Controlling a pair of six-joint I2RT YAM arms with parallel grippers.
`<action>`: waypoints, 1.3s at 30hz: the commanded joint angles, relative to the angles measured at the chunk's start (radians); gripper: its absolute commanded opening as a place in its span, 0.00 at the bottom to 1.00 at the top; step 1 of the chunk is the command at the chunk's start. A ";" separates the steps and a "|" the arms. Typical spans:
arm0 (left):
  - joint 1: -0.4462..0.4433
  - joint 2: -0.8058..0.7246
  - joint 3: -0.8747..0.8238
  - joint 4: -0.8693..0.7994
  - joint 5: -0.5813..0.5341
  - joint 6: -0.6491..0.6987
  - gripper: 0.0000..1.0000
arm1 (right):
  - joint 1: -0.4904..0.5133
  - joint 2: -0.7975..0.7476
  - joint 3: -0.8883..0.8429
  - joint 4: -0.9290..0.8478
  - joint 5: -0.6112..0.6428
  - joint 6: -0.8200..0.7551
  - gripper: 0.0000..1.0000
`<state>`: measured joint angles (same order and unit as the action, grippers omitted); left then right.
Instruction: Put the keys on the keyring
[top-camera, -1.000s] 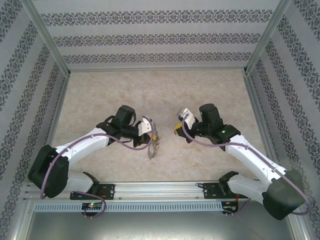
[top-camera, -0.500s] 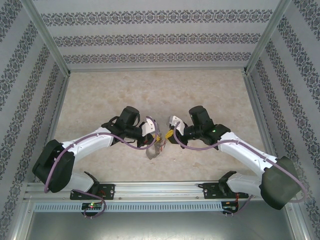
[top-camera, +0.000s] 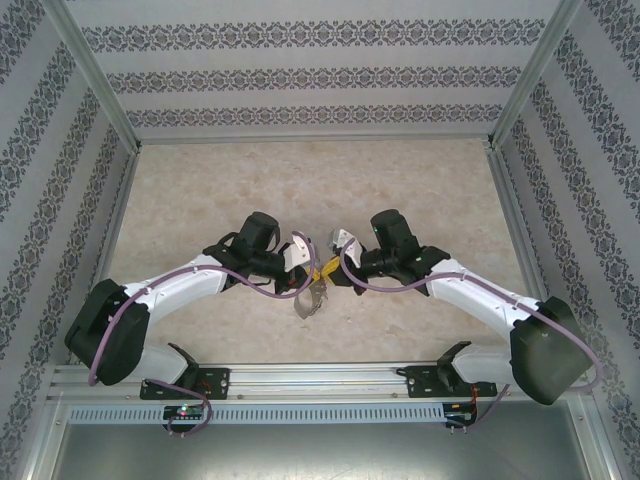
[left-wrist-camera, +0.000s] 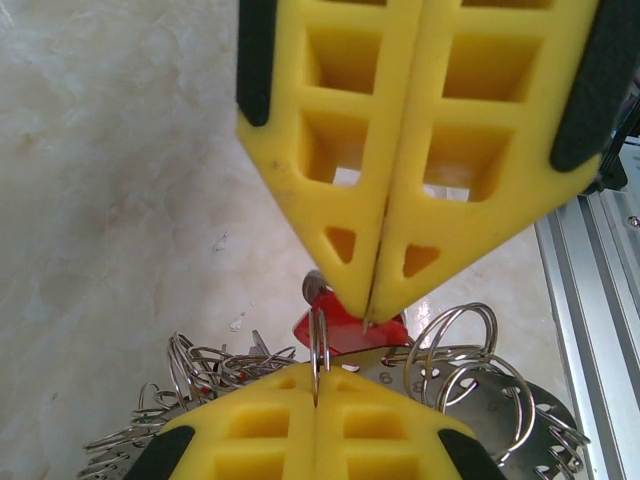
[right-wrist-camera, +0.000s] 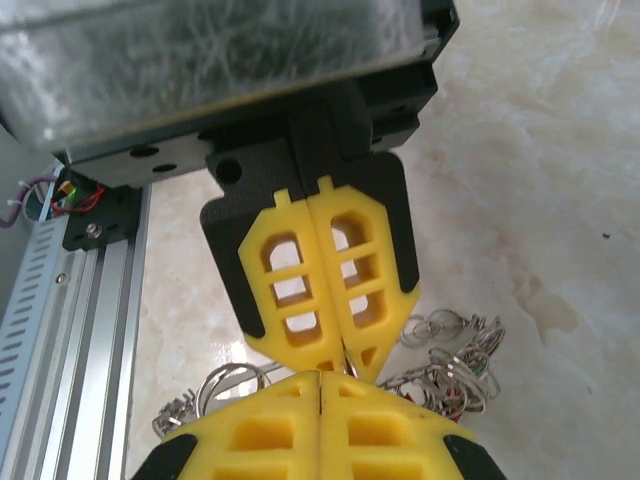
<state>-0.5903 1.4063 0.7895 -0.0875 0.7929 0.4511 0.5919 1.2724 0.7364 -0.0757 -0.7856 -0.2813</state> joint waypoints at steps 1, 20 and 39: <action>-0.017 0.002 0.014 0.060 0.034 -0.025 0.00 | 0.011 0.010 -0.013 0.104 -0.050 0.039 0.00; -0.017 -0.022 -0.002 0.084 0.049 -0.043 0.00 | 0.017 -0.008 -0.093 0.216 0.134 0.049 0.00; -0.017 -0.021 -0.030 0.112 0.015 -0.048 0.00 | 0.009 -0.105 -0.163 0.241 0.296 0.091 0.00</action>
<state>-0.5900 1.4063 0.7818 -0.0135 0.7738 0.4103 0.6132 1.1820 0.5919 0.1478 -0.5648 -0.2096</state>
